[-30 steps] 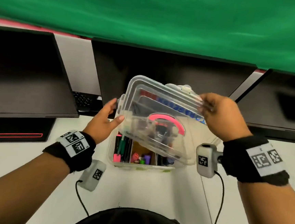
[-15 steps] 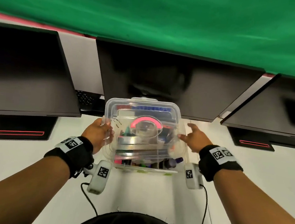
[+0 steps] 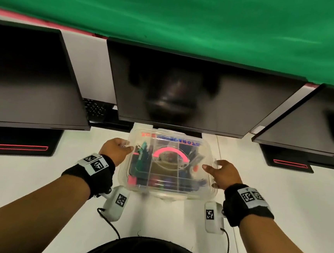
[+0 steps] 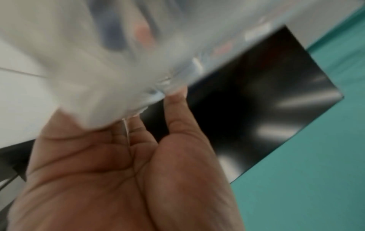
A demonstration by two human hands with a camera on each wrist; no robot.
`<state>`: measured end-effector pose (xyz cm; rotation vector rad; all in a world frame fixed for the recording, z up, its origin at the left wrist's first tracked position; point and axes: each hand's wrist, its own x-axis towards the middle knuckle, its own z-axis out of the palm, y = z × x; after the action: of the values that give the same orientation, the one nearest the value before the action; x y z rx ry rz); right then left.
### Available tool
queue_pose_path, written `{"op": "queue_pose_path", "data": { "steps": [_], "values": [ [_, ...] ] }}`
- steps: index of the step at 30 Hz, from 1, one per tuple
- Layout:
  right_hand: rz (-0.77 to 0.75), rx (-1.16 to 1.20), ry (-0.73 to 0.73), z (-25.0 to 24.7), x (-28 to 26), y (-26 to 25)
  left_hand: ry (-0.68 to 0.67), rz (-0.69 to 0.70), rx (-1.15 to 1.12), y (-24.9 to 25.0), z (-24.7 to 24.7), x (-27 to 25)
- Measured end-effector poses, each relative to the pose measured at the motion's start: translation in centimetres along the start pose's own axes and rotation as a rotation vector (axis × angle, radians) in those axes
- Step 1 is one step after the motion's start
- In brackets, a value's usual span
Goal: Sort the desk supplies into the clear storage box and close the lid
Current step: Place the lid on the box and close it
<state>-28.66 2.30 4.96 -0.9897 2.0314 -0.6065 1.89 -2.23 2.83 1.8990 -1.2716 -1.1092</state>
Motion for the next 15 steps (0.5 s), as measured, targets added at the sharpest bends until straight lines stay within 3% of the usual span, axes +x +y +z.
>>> {"op": "queue_pose_path", "data": {
  "steps": [7, 15],
  "values": [
    [-0.053, -0.452, 0.086, 0.4, 0.3, -1.0, 0.105, 0.07, 0.175, -0.5, 0.0, 0.4],
    [-0.074, -0.499, 0.159, -0.1, 0.9, -1.3, 0.081, 0.128, 0.47, 0.6, -0.2, 0.8]
  ]
}}
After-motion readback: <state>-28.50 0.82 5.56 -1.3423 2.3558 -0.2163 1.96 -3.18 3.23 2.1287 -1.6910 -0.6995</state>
